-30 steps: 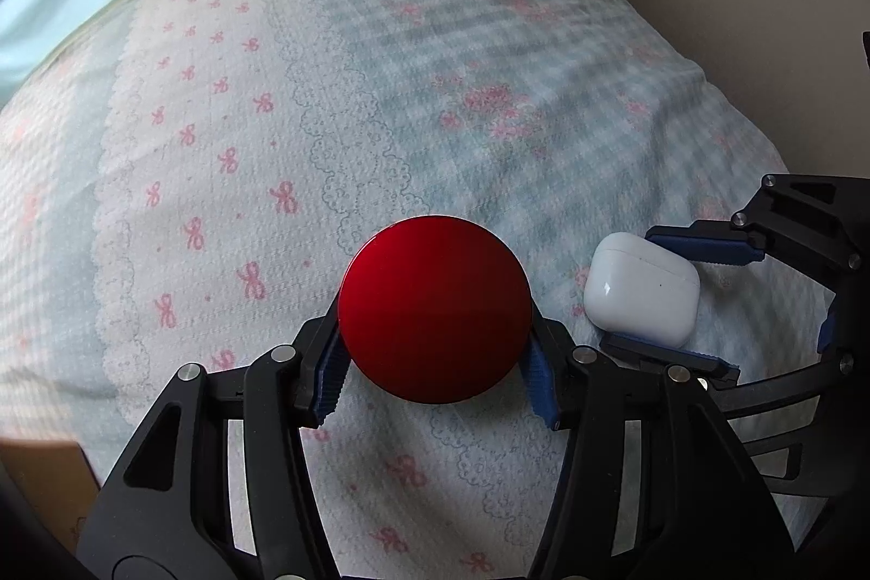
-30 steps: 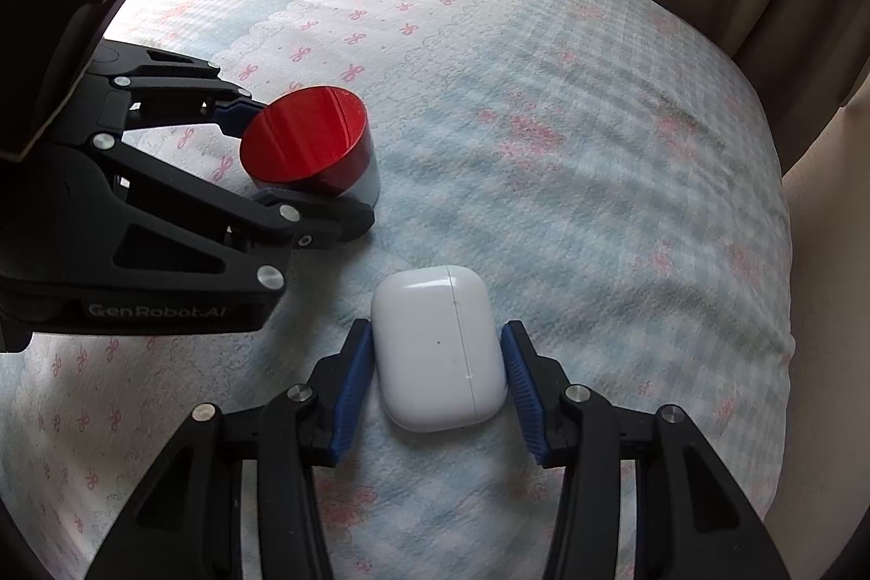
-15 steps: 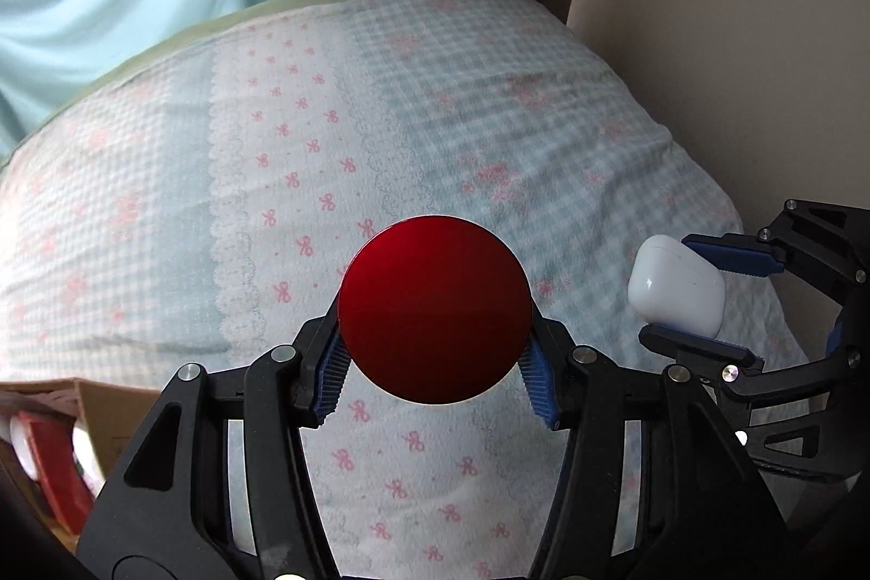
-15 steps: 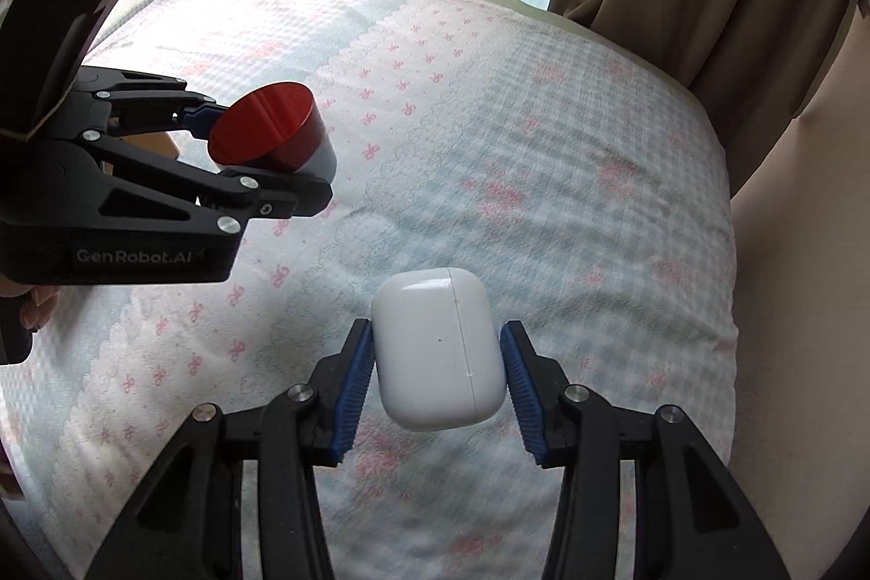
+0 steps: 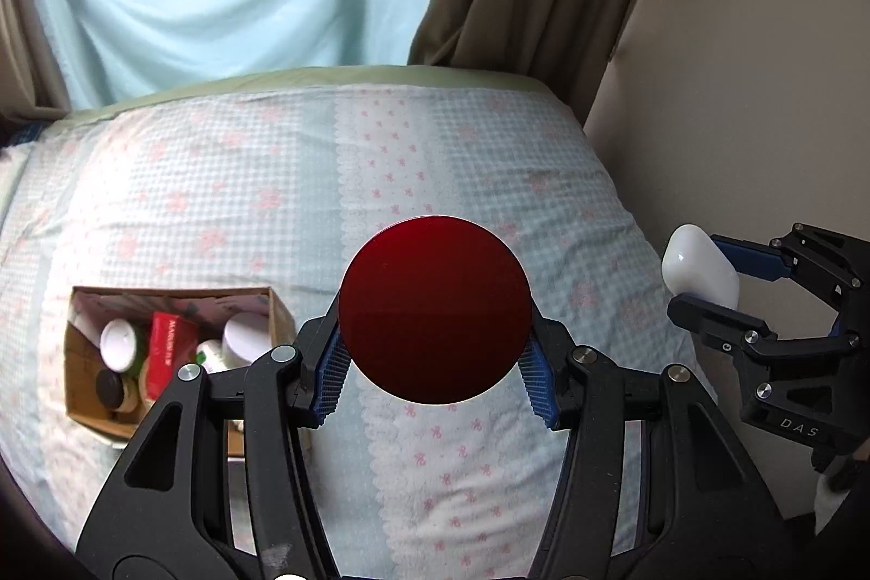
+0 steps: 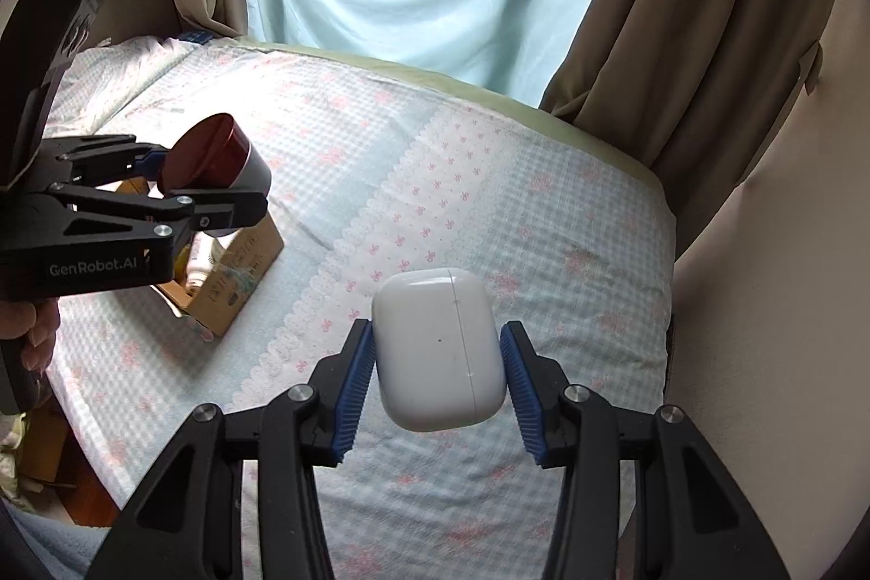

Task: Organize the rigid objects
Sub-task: 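Carry red jar and earbud case into the cardboard box and release both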

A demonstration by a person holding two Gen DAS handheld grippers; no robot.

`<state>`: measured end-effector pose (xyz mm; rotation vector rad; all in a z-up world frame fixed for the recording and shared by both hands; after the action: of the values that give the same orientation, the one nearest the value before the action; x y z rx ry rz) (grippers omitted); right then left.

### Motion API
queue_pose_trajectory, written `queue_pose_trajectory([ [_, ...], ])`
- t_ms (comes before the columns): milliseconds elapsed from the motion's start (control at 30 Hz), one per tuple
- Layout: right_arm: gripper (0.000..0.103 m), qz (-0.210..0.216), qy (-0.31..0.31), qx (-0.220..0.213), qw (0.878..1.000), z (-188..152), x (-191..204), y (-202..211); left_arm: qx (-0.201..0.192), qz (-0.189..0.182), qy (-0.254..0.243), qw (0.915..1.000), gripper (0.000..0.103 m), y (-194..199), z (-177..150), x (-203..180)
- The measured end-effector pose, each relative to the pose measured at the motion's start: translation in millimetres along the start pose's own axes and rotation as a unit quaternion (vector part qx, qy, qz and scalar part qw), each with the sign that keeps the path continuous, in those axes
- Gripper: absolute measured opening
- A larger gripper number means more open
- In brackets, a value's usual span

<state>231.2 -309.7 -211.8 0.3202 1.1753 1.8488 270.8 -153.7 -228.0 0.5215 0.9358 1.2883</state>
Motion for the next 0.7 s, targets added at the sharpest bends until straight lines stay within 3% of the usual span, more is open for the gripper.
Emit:
queue_pose_trajectory([
  [400, 0.044, 0.033, -0.011, -0.023, 0.999, 62.0, 81.4, 37.0, -0.025, 0.053, 0.055, 0.9968, 0.050, 96.1, -0.3, 118.7],
  [700, 0.044, 0.034, -0.080, 0.006, 0.996, 113.3, 156.1, 17.4, 0.000, 0.044, 0.045, 0.9981, 0.050, 119.0, 8.0, 230.1],
])
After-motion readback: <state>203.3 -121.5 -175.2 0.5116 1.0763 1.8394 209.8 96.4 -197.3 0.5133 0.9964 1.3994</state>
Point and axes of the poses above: each gripper's, at about its wrist camera, not at the fingertips, and y roughly against the way its jaws point, x to its left, z to its top, the point moved 4 cm from there along -y, roughly the way its jaws point, and after that the axes turned 14 degrees about y, right-handed, at the moved point
